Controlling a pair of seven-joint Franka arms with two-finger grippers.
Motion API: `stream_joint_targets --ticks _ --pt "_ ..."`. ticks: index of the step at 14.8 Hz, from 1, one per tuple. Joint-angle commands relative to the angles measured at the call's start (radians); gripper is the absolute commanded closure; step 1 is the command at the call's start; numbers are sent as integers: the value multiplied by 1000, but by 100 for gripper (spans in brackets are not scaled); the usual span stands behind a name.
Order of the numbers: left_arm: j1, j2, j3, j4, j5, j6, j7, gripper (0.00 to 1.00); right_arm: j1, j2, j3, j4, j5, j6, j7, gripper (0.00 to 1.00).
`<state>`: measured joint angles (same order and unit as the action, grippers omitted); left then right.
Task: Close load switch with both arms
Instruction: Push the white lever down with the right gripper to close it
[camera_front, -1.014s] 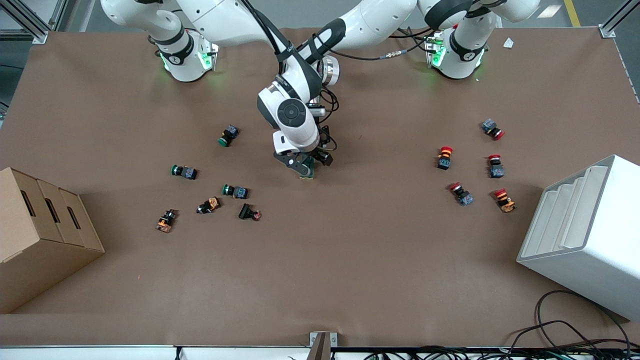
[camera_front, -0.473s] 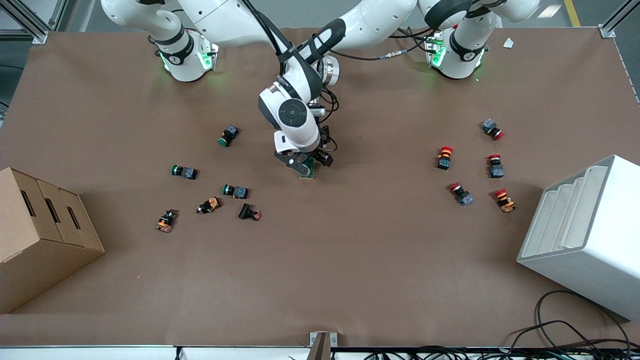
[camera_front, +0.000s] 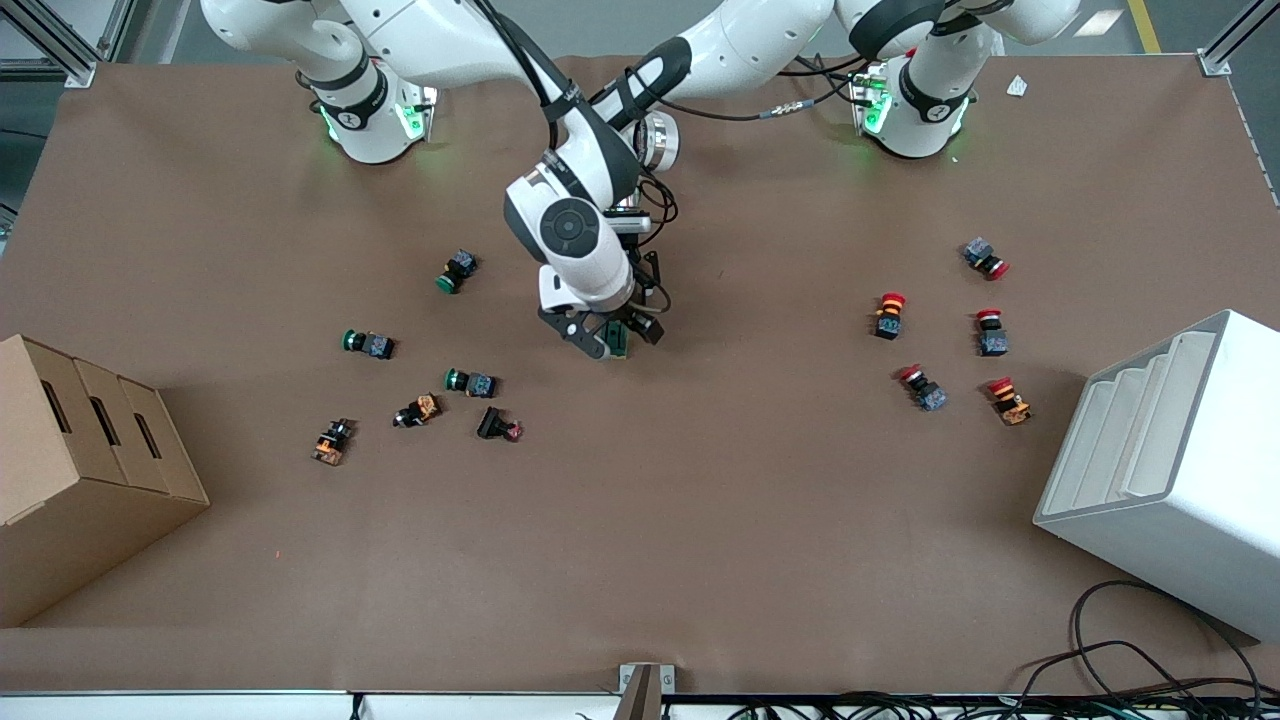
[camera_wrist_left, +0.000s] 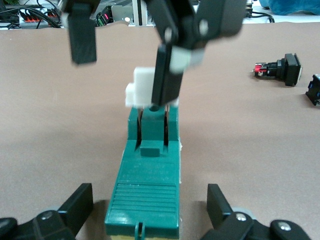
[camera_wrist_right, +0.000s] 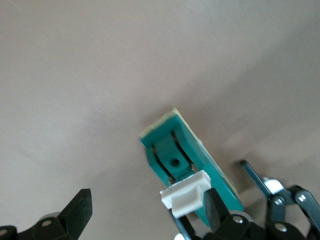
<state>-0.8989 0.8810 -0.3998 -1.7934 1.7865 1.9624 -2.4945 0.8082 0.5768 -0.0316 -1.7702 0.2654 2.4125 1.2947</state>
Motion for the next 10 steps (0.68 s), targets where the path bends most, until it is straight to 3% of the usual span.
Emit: stream_joint_targets --ticks 1,10 --pt "0 56 10 5 4 16 -12 0 -21 18 5 37 3 13 -6 0" --pt "5 58 24 5 5 18 -7 0 -21 43 4 60 3 23 0 0"
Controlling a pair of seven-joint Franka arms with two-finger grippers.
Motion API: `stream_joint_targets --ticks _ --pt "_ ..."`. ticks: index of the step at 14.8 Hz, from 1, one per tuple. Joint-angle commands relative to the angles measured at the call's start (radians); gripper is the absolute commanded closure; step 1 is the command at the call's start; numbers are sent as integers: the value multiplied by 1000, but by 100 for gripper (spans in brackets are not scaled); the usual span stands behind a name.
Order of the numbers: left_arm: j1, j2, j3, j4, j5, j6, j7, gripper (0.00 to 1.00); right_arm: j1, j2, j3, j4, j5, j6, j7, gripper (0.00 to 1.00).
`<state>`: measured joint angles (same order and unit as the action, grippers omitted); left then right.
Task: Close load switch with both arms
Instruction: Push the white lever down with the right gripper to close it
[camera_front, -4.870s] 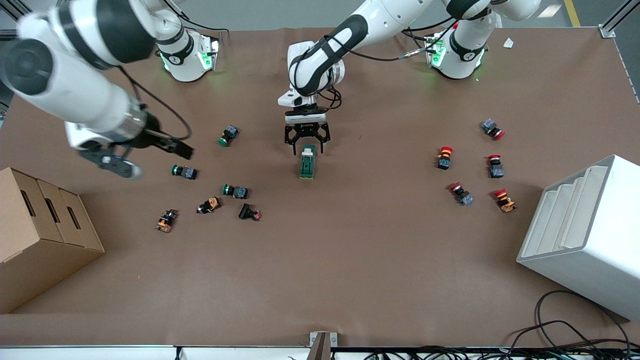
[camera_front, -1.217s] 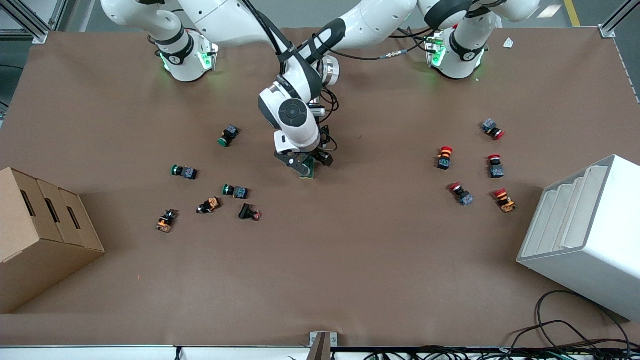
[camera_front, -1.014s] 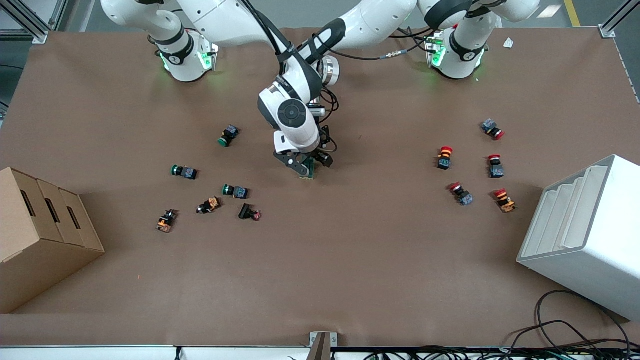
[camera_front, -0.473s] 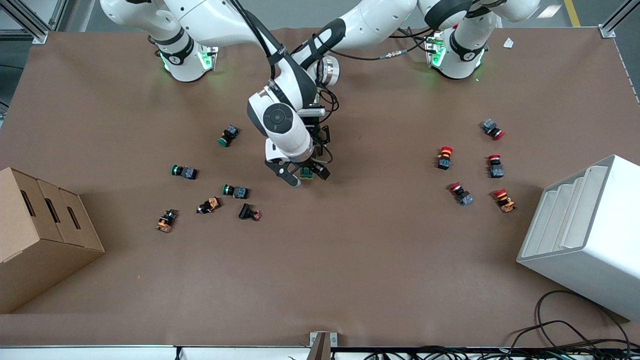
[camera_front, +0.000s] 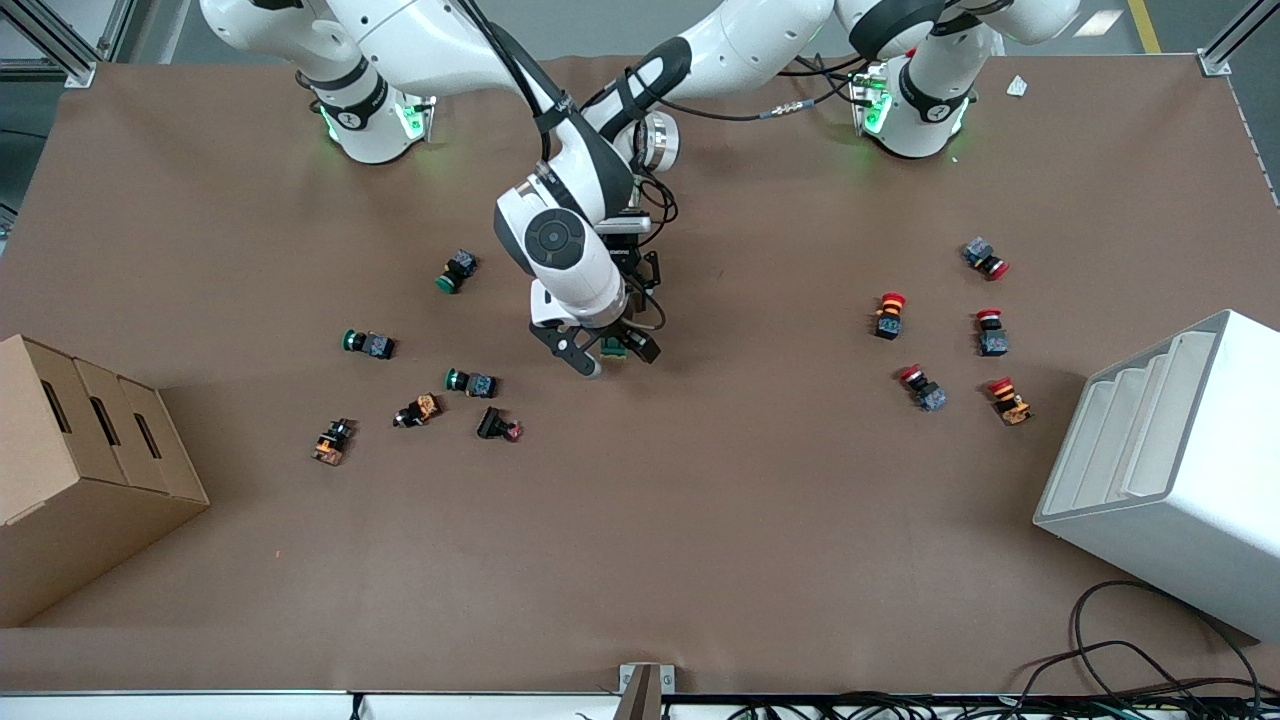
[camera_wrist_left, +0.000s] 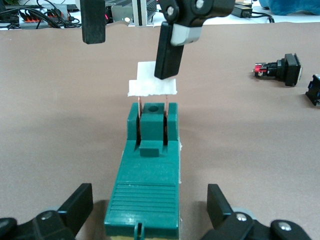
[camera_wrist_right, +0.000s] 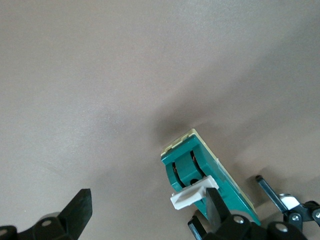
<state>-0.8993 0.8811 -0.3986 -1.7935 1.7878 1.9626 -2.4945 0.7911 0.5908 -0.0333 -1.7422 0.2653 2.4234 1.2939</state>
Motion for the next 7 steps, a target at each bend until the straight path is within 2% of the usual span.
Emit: stream_joint_targets --ticks 1,7 --pt "5 56 24 5 4 18 -7 0 -4 33 6 38 3 13 1 0" --pt "5 59 24 5 4 18 -6 0 -3 70 6 78 -3 16 24 0"
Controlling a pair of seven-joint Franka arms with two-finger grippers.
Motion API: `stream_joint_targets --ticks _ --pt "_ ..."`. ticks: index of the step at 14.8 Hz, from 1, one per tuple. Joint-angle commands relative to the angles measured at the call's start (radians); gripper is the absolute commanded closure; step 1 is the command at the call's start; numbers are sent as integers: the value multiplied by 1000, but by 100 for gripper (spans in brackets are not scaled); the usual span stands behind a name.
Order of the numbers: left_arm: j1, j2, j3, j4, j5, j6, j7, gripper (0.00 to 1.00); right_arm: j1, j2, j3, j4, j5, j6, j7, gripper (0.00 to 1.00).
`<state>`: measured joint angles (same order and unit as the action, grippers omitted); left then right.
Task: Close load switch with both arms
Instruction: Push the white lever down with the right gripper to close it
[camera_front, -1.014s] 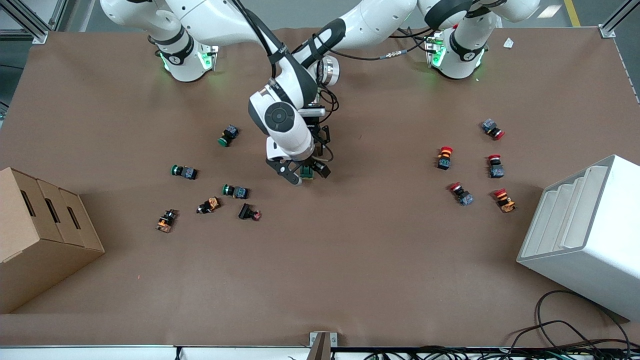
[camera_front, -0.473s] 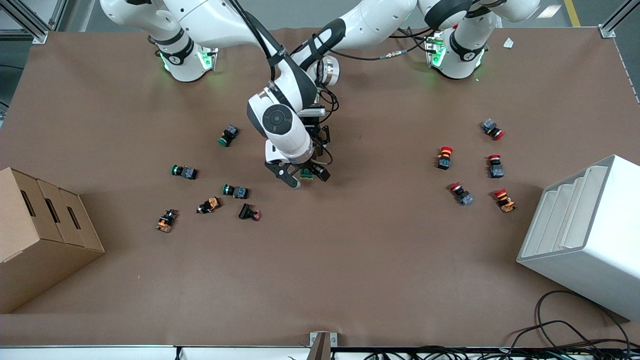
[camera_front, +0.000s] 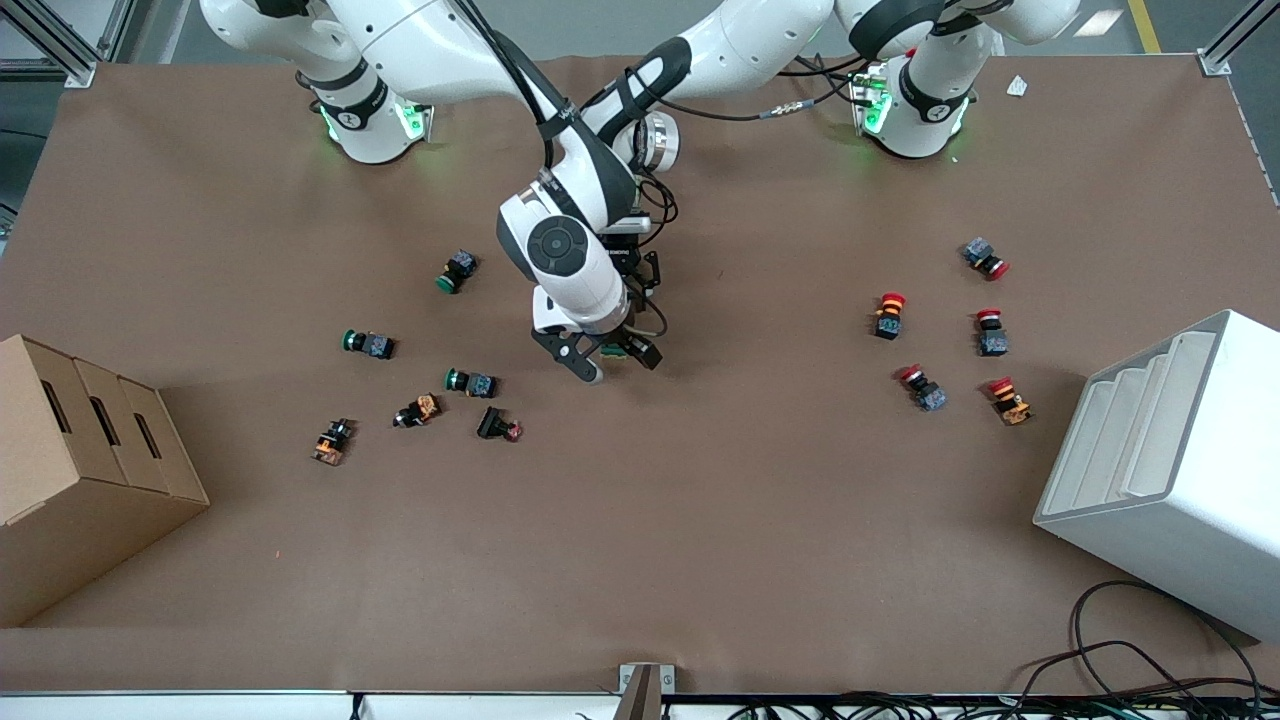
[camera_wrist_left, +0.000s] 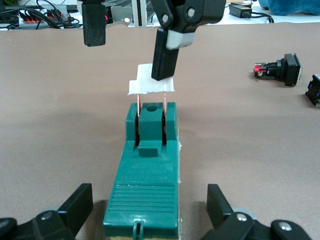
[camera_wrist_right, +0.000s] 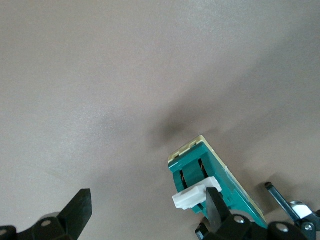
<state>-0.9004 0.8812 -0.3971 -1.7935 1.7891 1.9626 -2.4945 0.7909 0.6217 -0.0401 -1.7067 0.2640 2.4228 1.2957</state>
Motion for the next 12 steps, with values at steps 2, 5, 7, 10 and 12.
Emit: stream_joint_targets --ticks 2,5,7,10,12 --pt "5 59 23 6 3 18 -4 0 -2 50 12 48 -3 19 20 0" --pt "5 59 23 8 9 18 -3 0 -4 79 11 73 -6 22 20 0" --pt "5 62 23 9 15 18 -3 0 -6 98 8 85 -9 27 19 0" --pt "5 62 23 9 15 18 -3 0 -6 116 6 85 -22 56 16 0" --pt "5 64 23 9 15 18 -3 0 -27 116 6 85 -54 55 11 0"
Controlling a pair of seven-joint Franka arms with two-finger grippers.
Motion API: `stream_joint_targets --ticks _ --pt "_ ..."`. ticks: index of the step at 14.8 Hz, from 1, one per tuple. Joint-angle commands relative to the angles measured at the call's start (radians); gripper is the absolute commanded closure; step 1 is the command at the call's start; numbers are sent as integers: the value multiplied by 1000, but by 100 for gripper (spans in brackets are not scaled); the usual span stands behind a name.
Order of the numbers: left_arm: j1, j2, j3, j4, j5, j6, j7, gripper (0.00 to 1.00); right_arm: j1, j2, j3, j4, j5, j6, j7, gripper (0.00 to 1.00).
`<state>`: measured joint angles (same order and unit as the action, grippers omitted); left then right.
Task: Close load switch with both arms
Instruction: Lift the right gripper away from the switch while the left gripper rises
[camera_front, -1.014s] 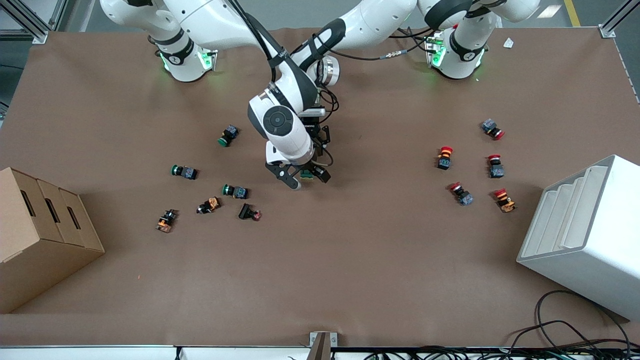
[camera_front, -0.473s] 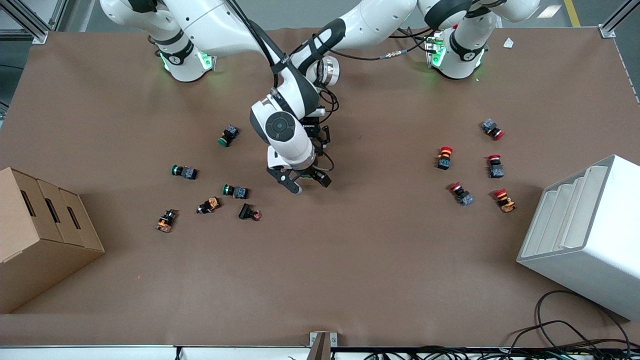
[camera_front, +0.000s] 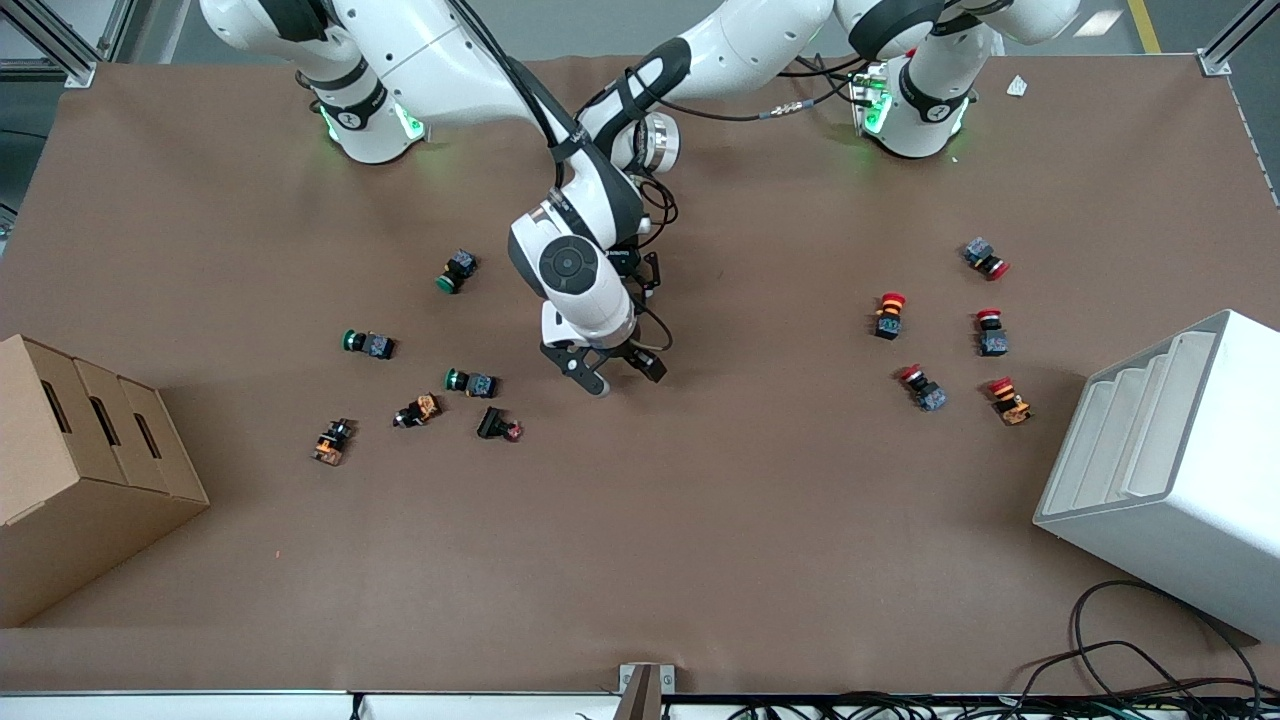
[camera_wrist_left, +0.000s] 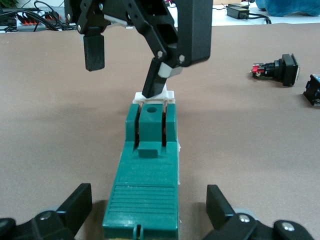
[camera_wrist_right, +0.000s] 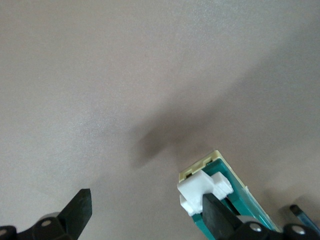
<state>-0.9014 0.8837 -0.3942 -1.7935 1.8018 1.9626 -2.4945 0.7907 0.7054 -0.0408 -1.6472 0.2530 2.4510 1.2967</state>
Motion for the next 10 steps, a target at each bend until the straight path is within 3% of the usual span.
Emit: stream_joint_targets --ticks 1,6,10 --pt "6 61 20 10 2 18 -3 0 -39 32 7 26 -60 25 9 0" --pt "2 38 15 8 -13 18 20 0 -85 17 9 32 -84 -4 -48 0" --pt "10 -24 -5 6 -111 18 87 0 -151 -35 9 69 -84 -176 -175 0"
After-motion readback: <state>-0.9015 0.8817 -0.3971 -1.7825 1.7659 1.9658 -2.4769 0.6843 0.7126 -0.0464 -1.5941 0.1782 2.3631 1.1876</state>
